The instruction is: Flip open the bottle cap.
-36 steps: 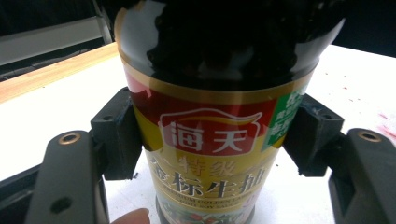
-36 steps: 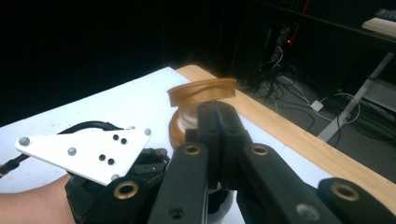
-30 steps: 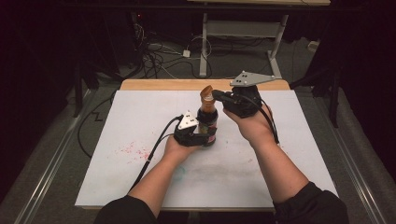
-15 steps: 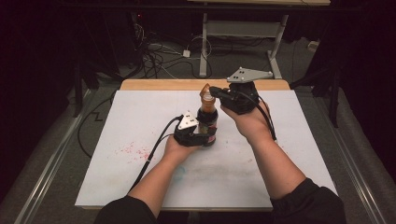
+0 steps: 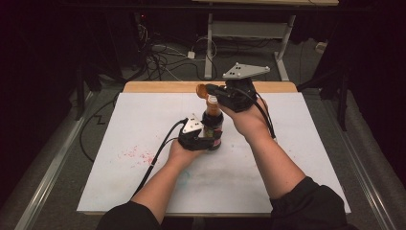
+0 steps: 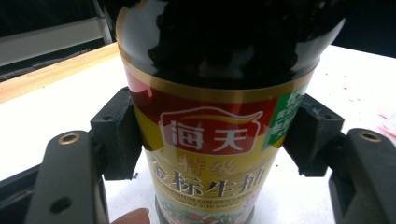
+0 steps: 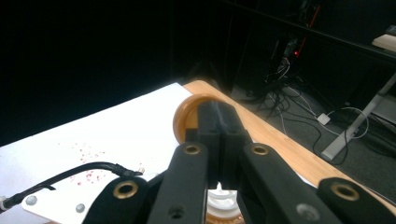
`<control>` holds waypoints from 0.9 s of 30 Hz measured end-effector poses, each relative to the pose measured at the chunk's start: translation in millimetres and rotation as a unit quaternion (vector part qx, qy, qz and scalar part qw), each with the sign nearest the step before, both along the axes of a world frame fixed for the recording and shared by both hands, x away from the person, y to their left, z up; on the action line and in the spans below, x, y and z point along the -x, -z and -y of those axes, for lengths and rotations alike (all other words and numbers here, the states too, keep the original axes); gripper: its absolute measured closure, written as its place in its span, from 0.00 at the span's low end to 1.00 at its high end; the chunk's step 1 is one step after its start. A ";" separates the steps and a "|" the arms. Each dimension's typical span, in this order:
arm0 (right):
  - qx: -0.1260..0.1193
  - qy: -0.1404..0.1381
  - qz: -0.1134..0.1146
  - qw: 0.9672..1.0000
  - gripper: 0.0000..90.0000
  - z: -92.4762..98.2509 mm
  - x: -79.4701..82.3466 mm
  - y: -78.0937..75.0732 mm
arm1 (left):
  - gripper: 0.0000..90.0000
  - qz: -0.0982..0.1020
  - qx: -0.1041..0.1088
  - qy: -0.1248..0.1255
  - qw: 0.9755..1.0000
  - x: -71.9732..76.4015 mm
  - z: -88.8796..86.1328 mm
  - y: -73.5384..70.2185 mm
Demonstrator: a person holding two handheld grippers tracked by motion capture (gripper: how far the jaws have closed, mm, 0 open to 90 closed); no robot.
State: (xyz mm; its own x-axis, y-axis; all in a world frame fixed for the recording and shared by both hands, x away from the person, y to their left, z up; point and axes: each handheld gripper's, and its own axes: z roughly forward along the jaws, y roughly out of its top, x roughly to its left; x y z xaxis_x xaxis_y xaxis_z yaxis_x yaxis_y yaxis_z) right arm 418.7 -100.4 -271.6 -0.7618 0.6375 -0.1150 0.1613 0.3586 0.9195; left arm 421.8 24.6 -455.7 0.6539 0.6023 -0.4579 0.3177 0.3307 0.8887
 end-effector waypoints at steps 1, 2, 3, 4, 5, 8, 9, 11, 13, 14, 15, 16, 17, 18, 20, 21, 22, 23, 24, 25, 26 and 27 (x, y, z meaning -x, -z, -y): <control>0.000 0.001 0.001 1.000 1.00 1.3 0.3 -0.2 | 0.32 0.000 0.000 0.000 1.000 -0.1 -0.1 0.0; -0.001 0.002 0.002 1.000 1.00 2.8 0.8 -0.6 | 0.32 0.000 0.000 0.000 1.000 -0.1 -0.2 0.0; -0.002 0.003 0.003 1.000 1.00 5.2 1.2 -1.1 | 0.32 0.000 0.000 0.000 1.000 -0.1 -0.1 -0.1; -0.003 0.005 0.005 1.000 1.00 7.2 1.7 -1.4 | 0.32 -0.001 0.000 0.000 1.000 -0.1 -0.1 -0.1; -0.005 0.006 0.004 1.000 1.00 9.5 2.2 -1.6 | 0.32 -0.001 0.001 -0.001 1.000 -0.1 0.0 -0.1; -0.006 0.011 0.004 1.000 1.00 16.8 2.8 -1.3 | 0.32 -0.002 0.004 -0.002 1.000 -0.2 0.3 -0.2; -0.007 0.014 0.004 1.000 1.00 20.3 3.2 -0.9 | 0.32 -0.002 0.002 -0.001 1.000 -0.3 0.1 -0.2; -0.009 0.017 0.005 1.000 1.00 25.4 4.2 -0.3 | 0.32 -0.002 0.002 -0.001 1.000 -0.3 -0.1 -0.2; -0.011 0.021 0.005 1.000 1.00 30.9 5.5 1.0 | 0.32 -0.002 0.003 -0.001 1.000 -0.5 0.0 -0.2; -0.012 0.023 0.005 1.000 1.00 34.0 6.2 2.2 | 0.32 -0.002 0.003 -0.001 1.000 -0.5 0.0 -0.1; -0.011 0.025 0.006 1.000 1.00 36.8 6.8 3.3 | 0.32 -0.002 0.004 -0.001 1.000 -0.6 0.0 -0.1; -0.012 0.027 0.006 1.000 1.00 39.4 7.4 4.7 | 0.32 -0.002 0.003 -0.001 1.000 -0.5 0.0 0.0; -0.013 0.028 0.006 1.000 1.00 41.9 7.7 6.3 | 0.32 -0.002 0.003 -0.001 1.000 -0.5 0.0 0.0; -0.014 0.031 0.005 0.999 1.00 44.1 8.2 8.2 | 0.32 -0.002 0.003 -0.001 1.000 -0.6 -0.1 0.0; -0.014 0.033 0.003 0.999 1.00 48.1 8.5 12.0 | 0.32 -0.002 0.002 -0.001 1.000 -0.7 -0.3 -0.1; -0.013 0.036 -0.001 0.999 1.00 50.7 8.8 15.1 | 0.32 -0.004 0.003 -0.002 1.000 -0.5 -0.3 -0.3; -0.013 0.037 -0.001 0.999 1.00 52.9 8.6 17.8 | 0.32 -0.005 0.003 -0.001 1.000 -0.5 -0.2 -0.4; -0.012 0.038 -0.004 0.999 1.00 54.8 8.7 20.7 | 0.32 -0.005 0.002 -0.001 1.000 -0.5 -0.3 -0.5; -0.011 0.039 -0.006 0.999 1.00 56.6 8.6 23.8 | 0.31 -0.006 0.004 -0.002 1.000 -0.7 -0.2 -0.6; -0.010 0.041 -0.009 0.999 1.00 58.6 8.3 27.0 | 0.31 -0.007 0.002 -0.002 1.000 -0.7 -0.3 -0.8; -0.010 0.042 -0.011 0.999 1.00 60.5 8.1 30.4 | 0.31 -0.007 0.003 -0.002 1.000 -0.6 -0.3 -1.0; -0.009 0.043 -0.015 0.999 1.00 62.3 7.8 33.7 | 0.31 -0.008 0.003 -0.002 1.000 -0.6 -0.3 -1.1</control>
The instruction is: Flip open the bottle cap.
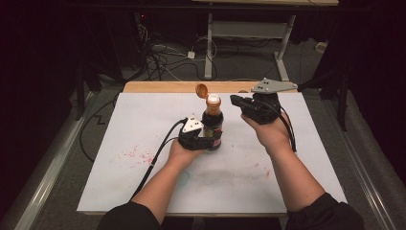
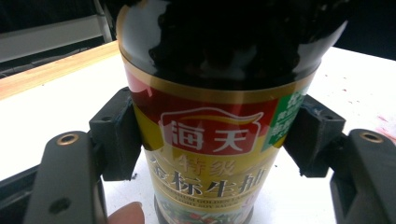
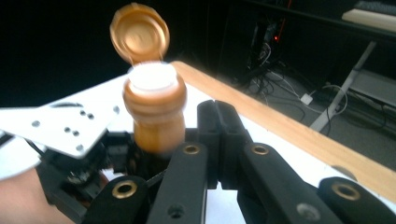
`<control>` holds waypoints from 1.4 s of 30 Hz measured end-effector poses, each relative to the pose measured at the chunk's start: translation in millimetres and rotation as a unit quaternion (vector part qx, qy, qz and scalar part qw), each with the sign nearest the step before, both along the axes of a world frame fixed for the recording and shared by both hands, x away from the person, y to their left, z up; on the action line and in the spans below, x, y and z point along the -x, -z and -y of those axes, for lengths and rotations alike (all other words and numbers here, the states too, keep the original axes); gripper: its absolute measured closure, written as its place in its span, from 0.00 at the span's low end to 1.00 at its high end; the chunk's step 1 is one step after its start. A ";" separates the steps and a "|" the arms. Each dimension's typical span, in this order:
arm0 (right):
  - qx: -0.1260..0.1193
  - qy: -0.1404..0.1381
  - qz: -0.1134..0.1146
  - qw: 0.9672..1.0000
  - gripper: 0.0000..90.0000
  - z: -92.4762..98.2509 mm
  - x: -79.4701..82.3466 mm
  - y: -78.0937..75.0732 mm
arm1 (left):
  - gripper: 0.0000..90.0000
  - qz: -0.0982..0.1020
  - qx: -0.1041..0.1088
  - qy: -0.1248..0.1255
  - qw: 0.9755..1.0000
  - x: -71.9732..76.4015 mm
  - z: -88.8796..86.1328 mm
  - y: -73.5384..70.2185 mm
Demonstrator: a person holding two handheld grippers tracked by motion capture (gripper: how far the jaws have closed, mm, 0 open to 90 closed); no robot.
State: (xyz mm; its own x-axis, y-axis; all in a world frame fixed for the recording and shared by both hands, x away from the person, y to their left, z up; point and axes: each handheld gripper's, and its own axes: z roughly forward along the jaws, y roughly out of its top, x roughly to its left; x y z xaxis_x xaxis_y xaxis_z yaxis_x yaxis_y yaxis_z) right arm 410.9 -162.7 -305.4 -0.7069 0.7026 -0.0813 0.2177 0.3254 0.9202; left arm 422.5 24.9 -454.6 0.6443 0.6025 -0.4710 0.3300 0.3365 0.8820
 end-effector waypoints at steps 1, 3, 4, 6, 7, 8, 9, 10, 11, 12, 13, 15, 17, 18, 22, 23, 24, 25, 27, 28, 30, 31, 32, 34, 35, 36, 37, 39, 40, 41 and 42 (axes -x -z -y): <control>0.001 0.001 0.000 1.000 1.00 1.7 -0.5 3.5 | 0.31 -0.001 0.000 0.000 1.000 -0.1 -0.2 -0.3; 0.000 0.003 -0.003 1.000 0.91 5.4 -0.8 11.6 | 0.31 -0.005 -0.003 0.000 1.000 -0.3 -0.3 -1.2; -0.001 0.004 -0.010 1.000 0.88 6.7 -1.6 15.4 | 0.31 -0.006 -0.003 -0.001 1.000 -0.5 -0.1 -1.6; -0.002 0.000 -0.014 1.000 0.80 8.5 -2.7 24.3 | 0.31 -0.010 -0.005 0.000 1.000 -0.6 -0.4 -2.4; -0.001 0.000 -0.012 1.000 0.75 9.2 -2.6 28.6 | 0.30 -0.016 0.000 0.001 1.000 -0.9 -0.9 -3.0; 0.000 0.003 -0.011 1.000 0.70 9.8 -2.6 33.0 | 0.30 -0.025 0.004 0.003 1.000 -1.4 -1.8 -3.3; -0.002 0.004 -0.011 1.000 0.63 10.7 -3.2 37.4 | 0.29 -0.035 0.006 0.008 0.999 -2.0 -3.5 -3.5; -0.006 0.003 -0.013 1.000 0.56 12.0 -3.9 41.8 | 0.27 -0.041 0.004 0.010 0.999 -2.5 -4.8 -2.9; -0.012 0.001 -0.019 1.000 0.52 13.2 -4.9 46.4 | 0.24 -0.046 0.001 0.009 0.999 -2.8 -5.4 -1.9; -0.014 0.000 -0.022 1.000 0.47 14.4 -5.9 51.4 | 0.20 -0.051 0.000 0.010 0.999 -3.0 -6.3 -0.8; -0.016 0.002 -0.025 1.000 0.41 15.3 -6.5 56.3 | 0.18 -0.054 -0.001 0.012 0.998 -2.7 -7.8 0.3; -0.019 0.003 -0.030 0.999 0.32 17.3 -7.7 66.2 | 0.16 -0.054 0.001 0.013 0.998 -0.8 -11.3 2.6; -0.018 0.011 -0.031 0.999 0.22 19.1 -7.9 75.4 | 0.12 -0.059 -0.002 0.009 0.998 0.2 -13.9 5.8; -0.022 0.013 -0.031 0.999 0.18 20.2 -8.1 79.8 | 0.08 -0.064 -0.005 0.010 0.998 0.5 -15.1 7.8; -0.024 0.024 -0.036 0.999 0.09 24.4 -6.8 97.3 | 0.00 -0.080 -0.012 0.007 0.997 3.4 -21.4 16.0; -0.023 0.028 -0.037 0.999 0.05 25.4 -6.2 101.6 | 0.00 -0.084 -0.013 0.006 0.996 4.3 -23.1 17.8; -0.024 0.030 -0.038 0.999 0.02 26.7 -5.8 106.0 | 0.00 -0.087 -0.013 0.007 0.996 5.6 -24.9 19.5; -0.026 0.033 -0.042 0.998 0.00 28.1 -5.2 110.3 | 0.00 -0.088 -0.016 0.006 0.996 6.8 -26.8 21.1; -0.022 0.043 -0.047 0.998 0.00 31.0 -3.8 118.5 | 0.00 -0.088 -0.019 0.002 0.996 9.3 -31.2 22.9; -0.020 0.049 -0.048 0.997 0.00 32.6 -3.2 122.5 | 0.00 -0.088 -0.021 0.001 0.996 10.2 -33.7 23.8; -0.020 0.053 -0.056 0.997 0.00 35.6 -1.3 130.7 | 0.00 -0.089 -0.022 -0.003 0.996 12.1 -38.4 25.1; -0.016 0.056 -0.059 0.997 0.00 36.8 -0.2 134.6 | 0.00 -0.091 -0.022 -0.005 0.996 13.3 -40.6 25.7; -0.012 0.057 -0.058 0.997 0.00 38.1 0.9 138.4 | 0.00 -0.091 -0.023 -0.006 0.996 14.6 -43.3 26.3; -0.010 0.058 -0.063 0.996 0.00 40.4 4.0 145.2 | 0.00 -0.090 -0.029 -0.009 0.995 17.1 -48.1 27.6; -0.005 0.061 -0.066 0.996 0.00 41.5 5.7 147.9 | 0.00 -0.091 -0.031 -0.011 0.995 18.6 -50.7 28.3; -0.003 0.061 -0.064 0.996 0.00 42.8 7.3 150.7 | 0.00 -0.091 -0.031 -0.014 0.995 19.8 -53.4 29.0; -0.004 0.062 -0.067 0.996 0.00 44.2 9.3 153.1 | 0.00 -0.091 -0.031 -0.016 0.995 21.1 -56.4 29.6; 0.003 0.064 -0.065 0.996 0.00 47.0 12.4 157.2 | 0.00 -0.091 -0.032 -0.019 0.995 24.5 -62.3 30.6; 0.004 0.067 -0.066 0.996 0.00 48.5 14.6 158.8 | 0.00 -0.088 -0.033 -0.020 0.995 26.6 -65.0 31.0; 0.005 0.069 -0.065 0.995 0.00 50.4 16.7 160.2 | 0.00 -0.086 -0.035 -0.022 0.995 28.9 -67.7 31.4; 0.005 0.069 -0.064 0.996 0.00 52.4 18.6 161.3 | 0.00 -0.086 -0.035 -0.023 0.995 31.4 -70.4 31.7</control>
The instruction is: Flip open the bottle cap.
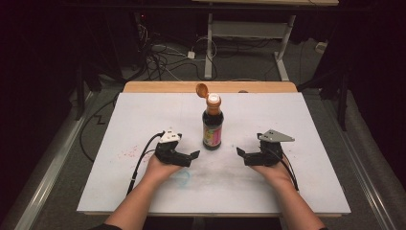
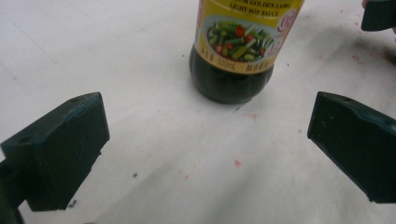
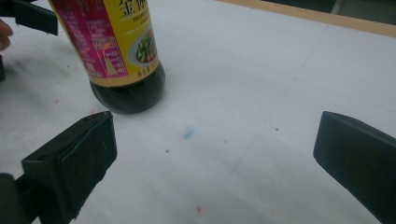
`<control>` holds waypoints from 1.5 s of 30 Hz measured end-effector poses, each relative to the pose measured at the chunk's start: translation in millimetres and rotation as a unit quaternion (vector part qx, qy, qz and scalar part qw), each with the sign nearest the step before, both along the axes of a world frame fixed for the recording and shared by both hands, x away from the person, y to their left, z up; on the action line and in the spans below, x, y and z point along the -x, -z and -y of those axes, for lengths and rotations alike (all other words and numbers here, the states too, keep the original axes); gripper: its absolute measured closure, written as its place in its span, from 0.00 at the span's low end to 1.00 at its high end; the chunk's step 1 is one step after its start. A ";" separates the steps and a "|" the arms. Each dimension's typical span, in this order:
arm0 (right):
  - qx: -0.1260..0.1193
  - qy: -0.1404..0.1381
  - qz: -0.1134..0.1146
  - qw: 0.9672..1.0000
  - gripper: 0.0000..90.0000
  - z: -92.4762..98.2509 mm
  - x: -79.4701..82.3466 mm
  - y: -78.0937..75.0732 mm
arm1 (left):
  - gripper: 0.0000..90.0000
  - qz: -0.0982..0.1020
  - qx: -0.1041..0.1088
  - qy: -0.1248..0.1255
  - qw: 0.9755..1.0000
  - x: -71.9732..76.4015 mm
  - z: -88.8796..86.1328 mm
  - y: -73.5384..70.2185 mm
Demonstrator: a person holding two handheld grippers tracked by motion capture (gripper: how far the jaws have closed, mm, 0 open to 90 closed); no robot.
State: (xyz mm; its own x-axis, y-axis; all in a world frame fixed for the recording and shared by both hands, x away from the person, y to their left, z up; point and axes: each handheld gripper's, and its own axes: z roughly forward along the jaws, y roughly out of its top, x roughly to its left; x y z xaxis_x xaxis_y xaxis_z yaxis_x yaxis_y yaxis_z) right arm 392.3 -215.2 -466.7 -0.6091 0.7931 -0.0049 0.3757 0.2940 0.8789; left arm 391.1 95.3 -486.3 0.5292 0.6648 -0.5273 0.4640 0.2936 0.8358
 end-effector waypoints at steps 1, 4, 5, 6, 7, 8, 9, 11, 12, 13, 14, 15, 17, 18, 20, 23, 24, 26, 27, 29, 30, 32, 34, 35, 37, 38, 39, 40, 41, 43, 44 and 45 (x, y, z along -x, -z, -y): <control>0.000 0.003 0.003 1.000 0.00 1.9 2.2 0.9 | 0.00 0.000 -0.001 -0.001 1.000 2.3 -3.0 0.2; 0.001 0.007 0.005 1.000 0.00 8.3 9.5 2.7 | 0.00 0.005 0.002 -0.008 1.000 10.8 -13.2 0.4; 0.002 0.009 0.004 1.000 0.00 10.4 12.1 3.3 | 0.00 0.007 0.003 -0.011 1.000 13.7 -16.8 0.7; 0.003 0.009 0.007 1.000 0.00 12.4 14.3 4.0 | 0.00 0.009 0.004 -0.012 1.000 16.8 -20.8 0.8; 0.003 0.010 0.008 1.000 0.00 14.2 17.1 4.5 | 0.00 0.011 0.005 -0.015 1.000 20.0 -24.5 1.1; 0.002 0.014 0.008 1.000 0.00 15.9 19.9 4.9 | 0.00 0.015 0.004 -0.017 1.000 23.0 -28.2 1.2; 0.002 0.012 0.012 1.000 0.00 18.0 22.0 5.4 | 0.00 0.018 0.002 -0.020 1.000 25.9 -32.1 1.3; 0.001 0.016 0.014 1.000 0.00 21.9 26.8 5.7 | 0.00 0.022 0.004 -0.027 0.999 31.4 -39.5 1.7; 0.000 0.018 0.016 1.000 0.00 23.9 29.1 5.7 | 0.00 0.023 0.005 -0.028 0.999 34.2 -43.4 1.9; 0.000 0.019 0.019 1.000 0.00 26.1 30.9 5.9 | 0.00 0.024 0.009 -0.031 0.999 36.8 -47.2 2.0; 0.000 0.021 0.020 1.000 0.00 28.1 33.0 6.2 | 0.00 0.025 0.009 -0.034 0.999 39.5 -50.8 2.0; -0.002 0.023 0.021 1.000 0.00 29.8 35.1 6.7 | 0.00 0.028 0.011 -0.036 0.999 42.5 -53.9 1.9; 0.000 0.023 0.024 0.999 0.00 33.8 39.0 8.2 | 0.00 0.031 0.010 -0.039 0.999 48.3 -60.2 1.6; -0.002 0.021 0.025 0.999 0.00 36.0 41.2 9.0 | 0.00 0.032 0.008 -0.041 0.999 51.1 -63.5 1.8; -0.003 0.024 0.029 0.999 0.00 40.3 45.8 10.4 | 0.00 0.039 0.010 -0.047 0.998 57.6 -69.3 2.9; -0.003 0.026 0.037 0.999 0.00 45.7 53.3 10.9 | 0.00 0.046 0.007 -0.050 0.998 67.3 -75.9 5.8; -0.005 0.024 0.039 0.999 0.00 47.1 54.9 11.7 | 0.00 0.052 0.011 -0.052 0.997 70.0 -77.3 5.9; -0.009 0.027 0.045 0.999 0.00 47.7 56.7 11.5 | 0.00 0.059 0.016 -0.057 0.997 72.7 -79.3 6.0; -0.008 0.028 0.046 0.999 0.00 47.5 56.4 11.7 | 0.00 0.061 0.018 -0.058 0.996 73.4 -79.5 6.0; -0.005 0.030 0.042 0.999 0.00 46.9 55.7 11.9 | 0.00 0.062 0.017 -0.055 0.996 73.5 -79.4 6.4; -0.004 0.031 0.041 0.999 0.00 46.4 56.1 11.9 | 0.00 0.061 0.017 -0.055 0.996 73.5 -79.4 6.5; -0.003 0.030 0.047 0.998 0.00 45.8 57.0 12.1 | 0.00 0.063 0.016 -0.054 0.996 74.0 -79.2 6.8; -0.001 0.030 0.050 0.998 0.00 45.8 57.3 12.2 | 0.00 0.065 0.014 -0.054 0.996 74.5 -78.9 7.1; -0.001 0.029 0.050 0.998 0.00 45.8 57.3 12.3 | 0.00 0.065 0.014 -0.055 0.996 74.5 -78.9 7.1; -0.001 0.030 0.049 0.998 0.00 45.8 57.2 12.3 | 0.00 0.065 0.016 -0.055 0.996 74.5 -79.1 7.1; -0.002 0.032 0.050 0.998 0.00 45.9 57.2 12.4 | 0.00 0.066 0.016 -0.055 0.996 74.7 -79.2 7.1; -0.003 0.032 0.050 0.998 0.00 46.0 57.4 12.4 | 0.00 0.068 0.016 -0.055 0.996 74.9 -79.2 7.1; -0.003 0.032 0.050 0.998 0.00 46.1 57.4 12.4 | 0.00 0.069 0.016 -0.055 0.996 75.1 -79.2 7.2; -0.004 0.033 0.049 0.998 0.00 46.1 57.8 12.4 | 0.00 0.069 0.015 -0.055 0.996 75.2 -79.1 7.2; -0.004 0.031 0.051 0.998 0.00 46.3 57.6 12.4 | 0.00 0.069 0.015 -0.055 0.996 75.1 -79.1 7.3; -0.004 0.032 0.051 0.998 0.00 46.3 57.6 12.4 | 0.00 0.069 0.015 -0.055 0.996 75.2 -79.1 7.3; -0.004 0.032 0.050 0.998 0.00 46.3 57.6 12.5 | 0.00 0.069 0.015 -0.055 0.996 75.2 -79.1 7.3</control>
